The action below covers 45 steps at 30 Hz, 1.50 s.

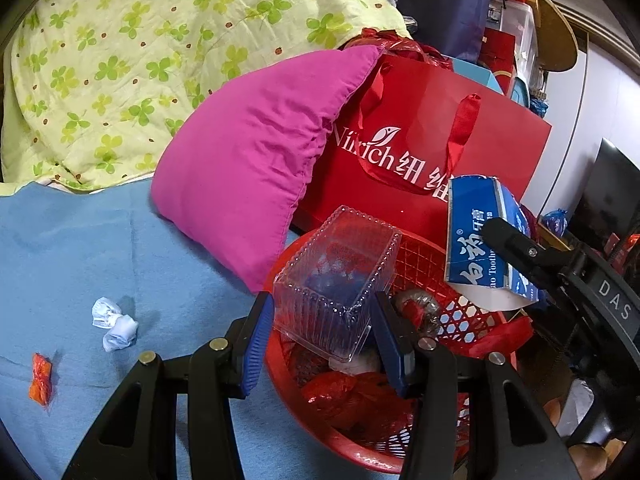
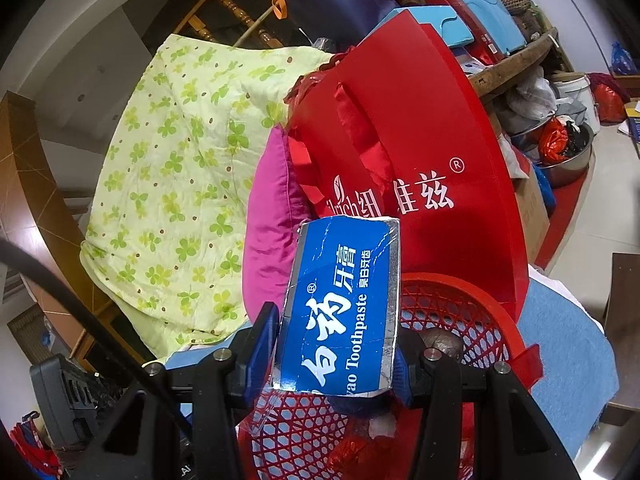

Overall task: Collect trash
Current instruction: 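Carry the clear box and toothpaste box over the red mesh basket with both tools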

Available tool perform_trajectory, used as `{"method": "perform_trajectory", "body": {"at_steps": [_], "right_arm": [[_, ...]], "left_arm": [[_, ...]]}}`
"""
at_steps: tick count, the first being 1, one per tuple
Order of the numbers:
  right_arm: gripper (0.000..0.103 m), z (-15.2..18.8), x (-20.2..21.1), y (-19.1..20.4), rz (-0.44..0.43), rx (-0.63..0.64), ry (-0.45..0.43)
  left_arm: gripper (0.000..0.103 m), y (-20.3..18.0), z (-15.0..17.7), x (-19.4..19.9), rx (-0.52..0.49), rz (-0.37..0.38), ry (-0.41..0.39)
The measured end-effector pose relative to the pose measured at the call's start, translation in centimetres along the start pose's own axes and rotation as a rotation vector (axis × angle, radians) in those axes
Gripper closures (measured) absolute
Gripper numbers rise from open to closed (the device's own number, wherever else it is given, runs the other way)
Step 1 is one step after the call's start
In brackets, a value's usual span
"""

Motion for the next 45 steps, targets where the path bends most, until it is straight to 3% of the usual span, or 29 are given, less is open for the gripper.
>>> {"method": "perform_trajectory", "body": {"at_steps": [15, 45], "right_arm": [[0.050, -0.2, 0.6, -0.6, 0.010, -0.027, -0.011], [0.048, -0.3, 0.5, -1.5, 0.044, -0.050, -0.010]], "left_arm": [[0.051, -0.6, 0.4, -1.1, 0.016, 0.082, 0.048], [0.051, -1.1, 0.7, -1.8, 0.011, 0.101, 0.076]]}}
Point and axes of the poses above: each gripper's, at about its wrist camera, not at the fingertips, and x roughly against the way its jaws point, y to its left, z to its underside, the point moved 1 cm from there along -x, roughly the way its jaws point, and after that the axes turned 1 degree about z, right-handed, at the moved point
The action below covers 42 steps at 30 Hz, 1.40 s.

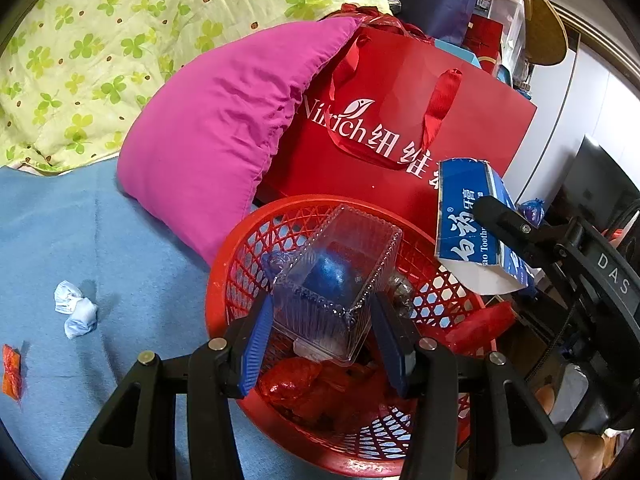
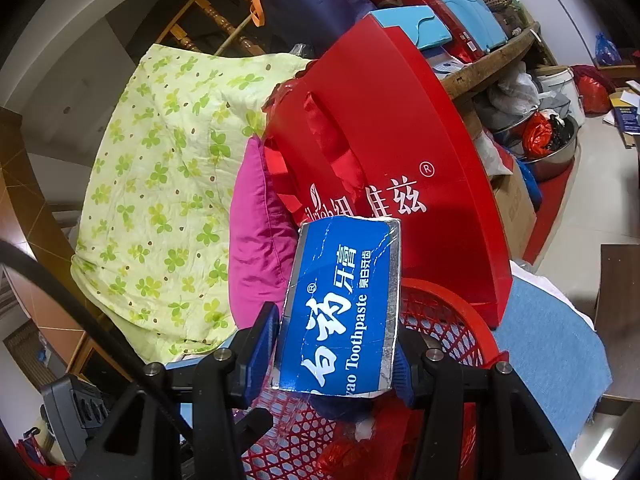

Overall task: Collect trash
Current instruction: 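Carry the clear box and toothpaste box over the red mesh basket with both tools, then open both tools to drop the boxes into the basket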

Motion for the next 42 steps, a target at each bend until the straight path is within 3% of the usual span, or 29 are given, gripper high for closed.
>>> {"method": "perform_trajectory", "body": {"at_steps": [16, 37, 42], "right_arm": [[0.044, 0.1, 0.1, 0.2, 0.001, 0.003, 0.007], [0.043, 0.3, 1.0, 2.0, -0.021, 0.029, -0.044], [0.043, 0.6, 1.1, 3.2, -0.036, 0.049, -0.056]], "left_arm": [[0.049, 0.4, 0.0, 0.2, 0.012, -0.004, 0.004], [0.026, 0.7, 0.2, 1.4, -0.001, -0.005, -0.022], [0.025, 1.2, 0.2, 2.4, -0.014, -0.020, -0.038]]}}
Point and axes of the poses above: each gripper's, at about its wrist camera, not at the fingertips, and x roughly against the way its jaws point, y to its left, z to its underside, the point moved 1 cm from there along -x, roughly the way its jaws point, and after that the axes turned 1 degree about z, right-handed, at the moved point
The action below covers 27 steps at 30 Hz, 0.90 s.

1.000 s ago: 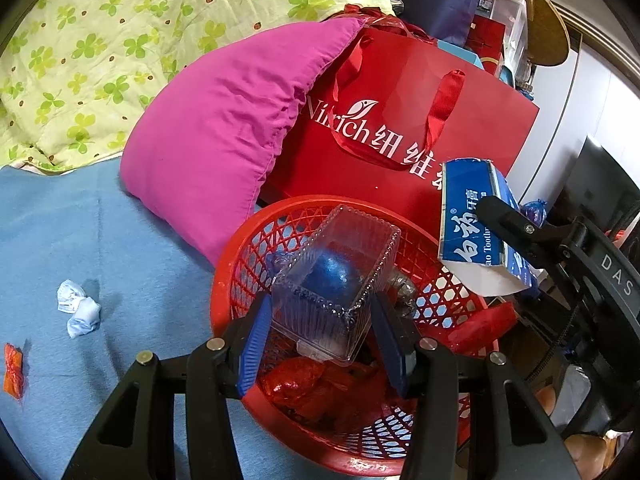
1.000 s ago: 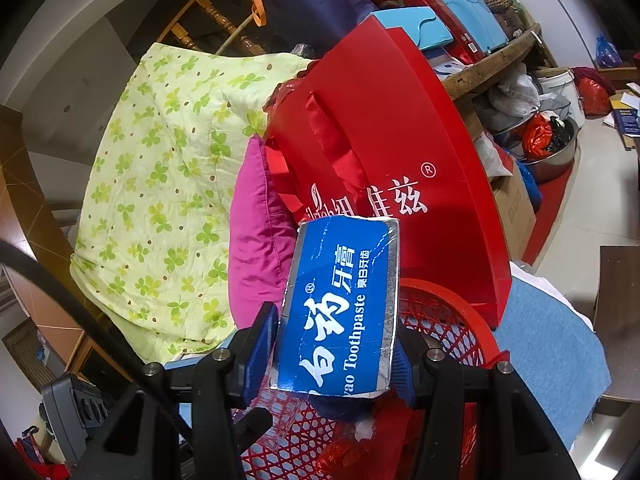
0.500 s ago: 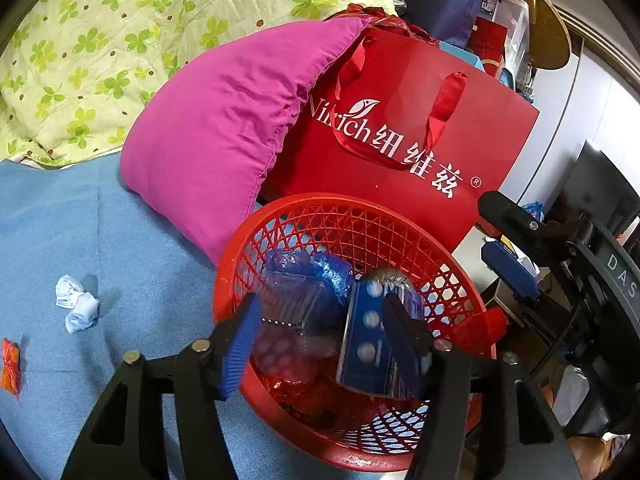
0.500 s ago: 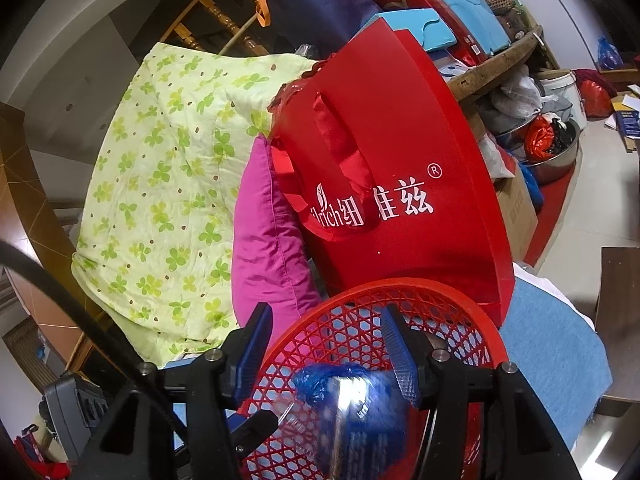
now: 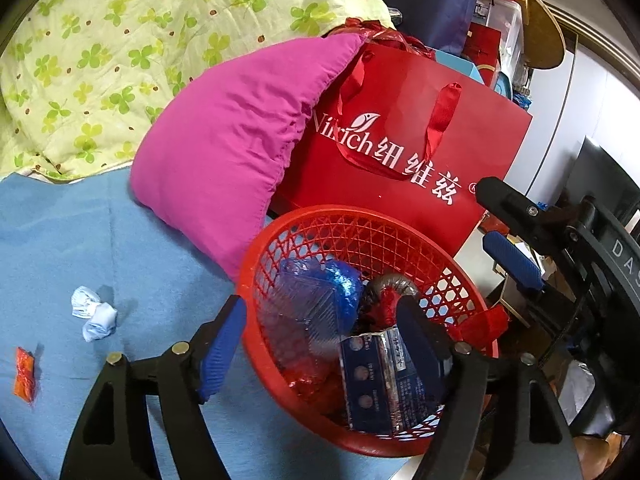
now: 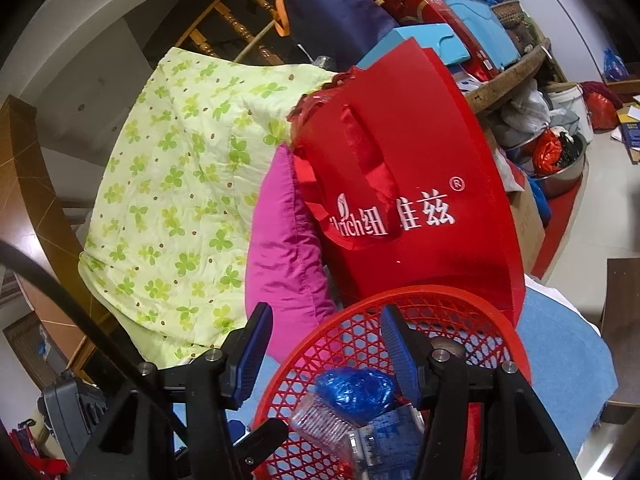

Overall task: Collect trash
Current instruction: 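Move both tools back to the orange wrapper and tissue on the blanket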

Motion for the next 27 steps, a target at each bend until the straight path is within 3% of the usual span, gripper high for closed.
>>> {"method": "perform_trajectory", "body": {"at_steps": [16, 21, 27], "right_arm": [[0.043, 2.2, 0.2, 5.4, -0.075, 0.103, -0.022], [0.035, 3.8, 0.3, 8.7, -0.167, 0.197, -0.010], [0.035, 7.2, -0.2, 13.4, -0.304, 0.321, 0.061]], "left_arm": [[0.024, 6.8, 1.1, 3.9, 0.067, -0.098, -0.025], [0.024, 12.8, 1.2, 7.5, 0.179, -0.194, -0.069], [0.024, 19.9, 2.0, 12.2, 0.300, -0.424, -0.127]]}}
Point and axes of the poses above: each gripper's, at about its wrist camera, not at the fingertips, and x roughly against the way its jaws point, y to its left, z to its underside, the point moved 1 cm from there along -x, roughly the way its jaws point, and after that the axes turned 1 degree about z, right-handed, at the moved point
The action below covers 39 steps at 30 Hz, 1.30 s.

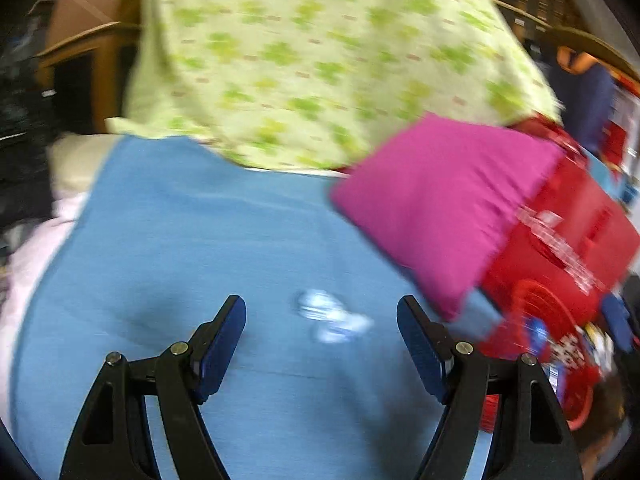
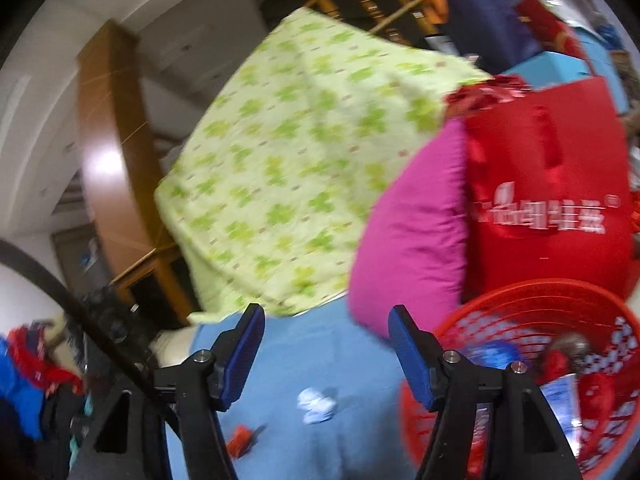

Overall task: Collect trash
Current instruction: 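Move both tools back to the orange wrapper and tissue on the blanket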

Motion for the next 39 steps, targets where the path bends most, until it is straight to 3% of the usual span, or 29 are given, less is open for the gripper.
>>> {"method": "perform_trajectory", "body": {"at_steps": [5, 9, 17, 24, 39], "right_arm": [[0.034, 1.7, -2.1, 2.4, -0.058, 0.033, 0.070], [0.034, 3.0, -3.7, 3.6, -0.082, 0.037, 0.129], [0.034, 5.1, -5.9, 5.0, -0.076, 0.063, 0.213], [0.034, 6.5, -7.6, 4.9, -0.053, 0.080, 0.260], [0.034, 7.4, -12.5, 1.0, -0.003, -0.015, 0.369]], "left_arm": [[0.024, 3.9, 0.1, 1.4, -0.010, -0.171, -0.033], [0.024, 6.3, 1.2, 1.9, -0.011, -0.238, -0.016], [0.024, 8.4, 4.0, 0.2, 0.014, -0.278, 0.067], [0.024, 7.2, 4.4, -0.5, -0.057, -0.297, 0.063], [0.024, 7.8, 4.9, -2.0, -0.076, -0.309, 0.093]]}}
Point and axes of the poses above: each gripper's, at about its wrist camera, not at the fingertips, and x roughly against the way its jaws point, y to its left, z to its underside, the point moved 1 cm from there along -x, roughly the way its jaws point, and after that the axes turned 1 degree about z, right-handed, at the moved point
